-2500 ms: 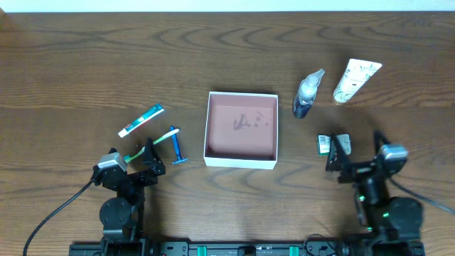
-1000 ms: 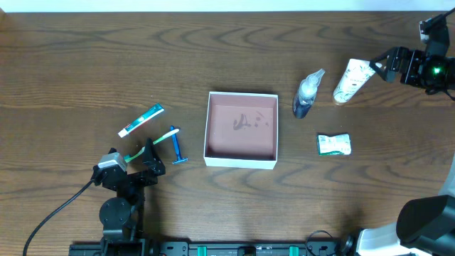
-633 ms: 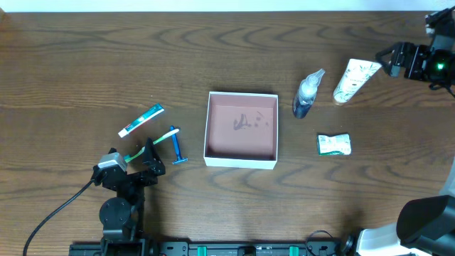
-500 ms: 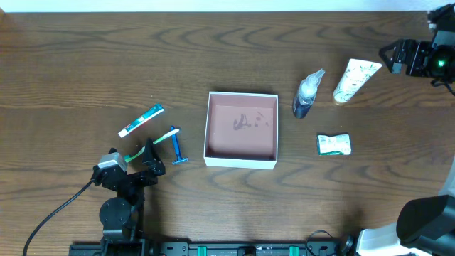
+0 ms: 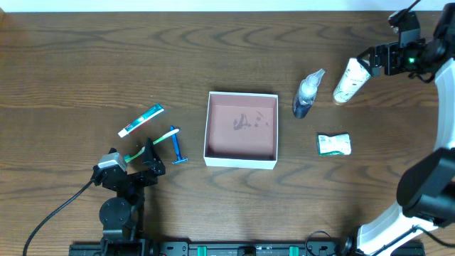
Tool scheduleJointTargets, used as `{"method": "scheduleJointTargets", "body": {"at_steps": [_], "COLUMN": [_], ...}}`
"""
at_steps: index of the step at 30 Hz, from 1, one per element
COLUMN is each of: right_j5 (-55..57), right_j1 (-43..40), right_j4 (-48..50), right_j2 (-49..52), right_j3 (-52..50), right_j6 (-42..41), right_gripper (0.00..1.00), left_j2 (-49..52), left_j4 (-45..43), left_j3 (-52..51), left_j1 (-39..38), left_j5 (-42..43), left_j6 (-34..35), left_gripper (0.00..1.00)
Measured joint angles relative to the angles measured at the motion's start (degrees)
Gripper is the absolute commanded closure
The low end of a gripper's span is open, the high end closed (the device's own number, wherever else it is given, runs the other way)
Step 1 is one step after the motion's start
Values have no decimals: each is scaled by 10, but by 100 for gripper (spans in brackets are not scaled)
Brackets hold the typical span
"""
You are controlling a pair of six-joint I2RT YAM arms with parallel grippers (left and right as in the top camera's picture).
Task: Pack container
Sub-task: 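Move the right gripper up to the white Pantene tube and grasp it, then lift the Pantene tube and carry it over the box with the right gripper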
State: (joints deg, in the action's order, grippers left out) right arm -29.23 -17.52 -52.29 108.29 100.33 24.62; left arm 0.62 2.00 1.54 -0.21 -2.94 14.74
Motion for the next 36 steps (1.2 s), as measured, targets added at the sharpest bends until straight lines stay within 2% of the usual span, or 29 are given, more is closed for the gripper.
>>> {"method": "scheduleJointTargets", "body": {"at_steps": [5,7,9,14,15,17,20,24,29,36], "right_j5": [-10,-13,-17,-25,-28,-35,-42,-47,-40,16], "right_j1": [2,2,2,5,5,6,7,15,27,35], "right_j4": [9,10,9,5,4,3,3,3,12,19], "right_j2": [28,34,39,47,48,48,48,48,48,48], "right_j3": [0,0,0,0,0,0,0,0,0,7], "right_j6": [18,23,28,34,32,29,25,19,-4,-106], "right_gripper": [9,15,23,55,64,75,81,96,99,99], "left_j2": [0,0,0,0,0,0,0,0,0,0], "left_j4": [0,0,0,0,0,0,0,0,0,0], "left_j3": [0,0,0,0,0,0,0,0,0,0], "left_j1": [0,0,0,0,0,0,0,0,0,0], "left_j5": [0,0,0,0,0,0,0,0,0,0], "left_j6": [0,0,0,0,0,0,0,0,0,0], "left_gripper": [2,2,2,2,2,2,2,2,2,2]}}
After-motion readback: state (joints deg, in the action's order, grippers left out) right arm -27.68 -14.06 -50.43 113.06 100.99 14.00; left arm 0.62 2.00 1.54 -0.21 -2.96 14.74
